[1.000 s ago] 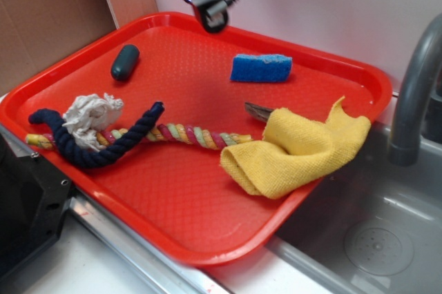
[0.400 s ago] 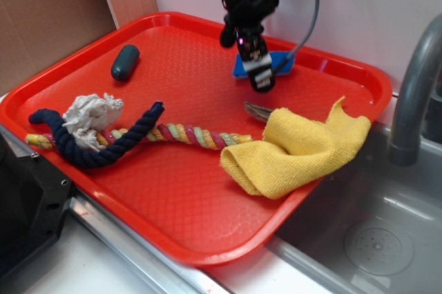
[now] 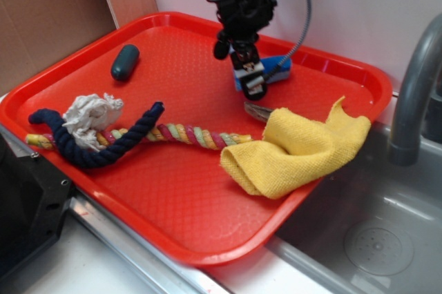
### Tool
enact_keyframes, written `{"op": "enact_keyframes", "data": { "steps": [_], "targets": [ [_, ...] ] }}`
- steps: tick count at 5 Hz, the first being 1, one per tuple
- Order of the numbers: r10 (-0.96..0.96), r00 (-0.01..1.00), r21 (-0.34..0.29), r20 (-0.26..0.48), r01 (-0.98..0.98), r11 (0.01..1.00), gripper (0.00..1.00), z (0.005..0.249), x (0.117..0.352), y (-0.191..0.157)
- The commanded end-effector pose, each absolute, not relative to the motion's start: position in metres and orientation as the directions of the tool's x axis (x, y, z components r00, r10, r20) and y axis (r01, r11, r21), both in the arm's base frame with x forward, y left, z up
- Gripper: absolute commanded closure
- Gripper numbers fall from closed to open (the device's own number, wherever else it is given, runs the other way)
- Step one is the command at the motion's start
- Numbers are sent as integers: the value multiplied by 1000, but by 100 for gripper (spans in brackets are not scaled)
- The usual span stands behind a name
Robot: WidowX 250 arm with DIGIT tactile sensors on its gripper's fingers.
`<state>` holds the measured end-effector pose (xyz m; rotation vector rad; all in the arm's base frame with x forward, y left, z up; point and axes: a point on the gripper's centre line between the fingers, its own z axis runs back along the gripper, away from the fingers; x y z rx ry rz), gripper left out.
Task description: Grab the blue sponge.
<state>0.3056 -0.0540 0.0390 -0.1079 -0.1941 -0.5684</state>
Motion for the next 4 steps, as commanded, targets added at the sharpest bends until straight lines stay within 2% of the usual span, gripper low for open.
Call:
{"op": "enact_keyframes", "data": {
  "steps": [1,2,3,4],
  "targets": [
    [-281,940,-42,196,294,955,100,128,266,-34],
    [-37,981,-54,188,48,997,100,173,220,9],
    [198,958,-9,206,-200,980,100,206,198,27],
    [418,878,32,234,-437,899,100,225,196,28]
  ]
}}
